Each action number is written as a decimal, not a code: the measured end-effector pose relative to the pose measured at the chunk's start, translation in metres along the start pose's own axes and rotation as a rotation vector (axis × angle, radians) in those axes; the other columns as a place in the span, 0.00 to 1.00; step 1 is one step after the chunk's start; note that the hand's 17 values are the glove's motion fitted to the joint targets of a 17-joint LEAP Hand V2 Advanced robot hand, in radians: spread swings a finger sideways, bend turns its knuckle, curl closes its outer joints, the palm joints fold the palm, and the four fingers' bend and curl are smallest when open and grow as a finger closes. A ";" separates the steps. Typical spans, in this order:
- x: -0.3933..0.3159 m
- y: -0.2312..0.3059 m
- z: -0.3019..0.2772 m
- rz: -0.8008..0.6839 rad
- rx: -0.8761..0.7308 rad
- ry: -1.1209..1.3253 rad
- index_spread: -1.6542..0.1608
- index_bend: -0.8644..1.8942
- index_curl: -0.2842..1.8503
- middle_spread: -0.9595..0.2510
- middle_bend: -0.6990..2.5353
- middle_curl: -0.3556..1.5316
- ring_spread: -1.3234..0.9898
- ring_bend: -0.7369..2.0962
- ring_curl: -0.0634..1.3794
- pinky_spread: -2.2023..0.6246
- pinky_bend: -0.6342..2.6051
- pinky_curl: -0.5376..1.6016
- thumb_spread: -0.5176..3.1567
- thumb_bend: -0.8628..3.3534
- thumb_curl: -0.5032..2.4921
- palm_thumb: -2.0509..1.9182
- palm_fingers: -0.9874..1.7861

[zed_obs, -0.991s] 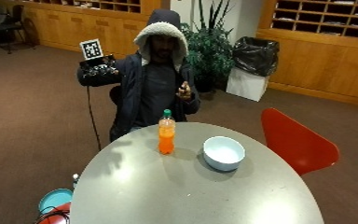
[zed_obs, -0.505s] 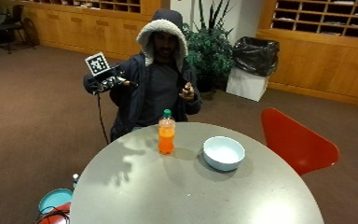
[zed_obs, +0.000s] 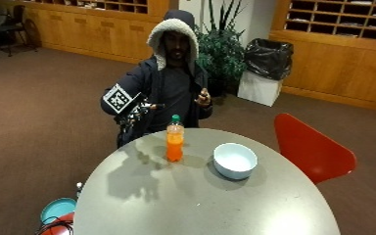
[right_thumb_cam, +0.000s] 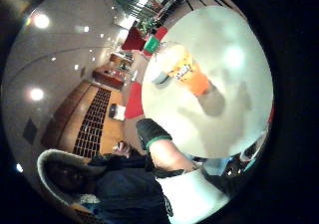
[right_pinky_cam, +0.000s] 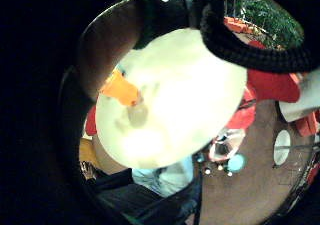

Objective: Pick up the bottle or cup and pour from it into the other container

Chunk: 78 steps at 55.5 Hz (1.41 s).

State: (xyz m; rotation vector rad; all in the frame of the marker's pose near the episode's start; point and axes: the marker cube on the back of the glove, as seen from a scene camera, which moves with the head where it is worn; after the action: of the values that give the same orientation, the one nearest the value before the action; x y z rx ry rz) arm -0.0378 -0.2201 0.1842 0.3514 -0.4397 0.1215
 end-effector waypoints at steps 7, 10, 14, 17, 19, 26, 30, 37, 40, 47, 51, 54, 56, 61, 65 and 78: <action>-0.006 0.001 0.036 0.088 -0.198 -0.214 0.68 0.36 0.27 0.76 0.27 0.35 0.64 0.32 0.14 0.91 0.37 0.42 0.37 0.20 0.29 0.61 0.43; -0.008 -0.007 0.057 0.105 -0.199 -0.277 0.68 0.36 0.27 0.77 0.27 0.35 0.65 0.32 0.14 0.91 0.38 0.42 0.37 0.20 0.29 0.61 0.43; -0.009 -0.014 0.079 0.085 -0.224 -0.336 0.69 0.36 0.27 0.78 0.28 0.35 0.65 0.33 0.14 0.92 0.38 0.42 0.37 0.20 0.29 0.61 0.43; -0.011 -0.017 0.092 0.079 -0.214 -0.389 0.69 0.36 0.26 0.79 0.28 0.35 0.65 0.33 0.15 0.92 0.39 0.42 0.36 0.20 0.29 0.61 0.42; -0.011 -0.023 0.102 0.064 -0.169 -0.429 0.69 0.36 0.26 0.80 0.28 0.35 0.65 0.33 0.15 0.92 0.39 0.42 0.36 0.20 0.29 0.61 0.42; -0.013 -0.032 0.122 0.072 -0.183 -0.567 0.71 0.35 0.25 0.82 0.28 0.36 0.66 0.35 0.17 0.92 0.40 0.42 0.36 0.20 0.29 0.63 0.45; -0.015 -0.040 0.132 0.092 -0.183 -0.632 0.72 0.35 0.24 0.82 0.28 0.36 0.66 0.37 0.19 0.91 0.40 0.42 0.36 0.20 0.29 0.64 0.48; -0.017 -0.049 0.157 0.058 -0.061 -0.701 0.75 0.35 0.24 0.82 0.28 0.36 0.65 0.41 0.22 0.91 0.40 0.42 0.35 0.20 0.30 0.65 0.53; -0.020 -0.050 0.160 0.130 -0.089 -0.716 0.75 0.34 0.23 0.81 0.29 0.37 0.64 0.43 0.24 0.90 0.39 0.42 0.35 0.20 0.30 0.66 0.55; -0.020 -0.047 0.165 0.099 -0.045 -0.724 0.75 0.35 0.23 0.74 0.31 0.38 0.60 0.48 0.26 0.89 0.36 0.40 0.34 0.20 0.30 0.69 0.64; -0.021 -0.054 0.165 0.102 -0.026 -0.719 0.75 0.35 0.23 0.69 0.31 0.39 0.56 0.50 0.28 0.86 0.35 0.40 0.34 0.20 0.31 0.71 0.72; -0.020 -0.055 0.164 0.070 -0.002 -0.726 0.75 0.34 0.23 0.66 0.32 0.40 0.54 0.51 0.29 0.84 0.35 0.40 0.33 0.20 0.31 0.72 0.74; -0.018 -0.054 0.164 0.047 0.020 -0.731 0.75 0.35 0.23 0.65 0.32 0.40 0.53 0.51 0.30 0.82 0.35 0.41 0.33 0.20 0.31 0.72 0.75; -0.014 -0.061 0.166 -0.004 0.149 -0.737 0.75 0.35 0.24 0.63 0.32 0.41 0.52 0.51 0.31 0.80 0.34 0.41 0.33 0.20 0.32 0.73 0.77; -0.009 -0.049 0.166 -0.055 0.105 -0.735 0.76 0.35 0.24 0.62 0.33 0.41 0.51 0.51 0.31 0.79 0.34 0.41 0.33 0.20 0.32 0.73 0.77; -0.023 -0.063 0.157 -0.031 0.141 -0.735 0.76 0.35 0.25 0.62 0.33 0.42 0.51 0.52 0.32 0.78 0.33 0.41 0.32 0.20 0.33 0.73 0.78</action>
State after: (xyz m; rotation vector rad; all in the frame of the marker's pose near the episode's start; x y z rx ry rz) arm -0.1084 -0.3365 0.2880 0.5400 -1.1552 -0.0129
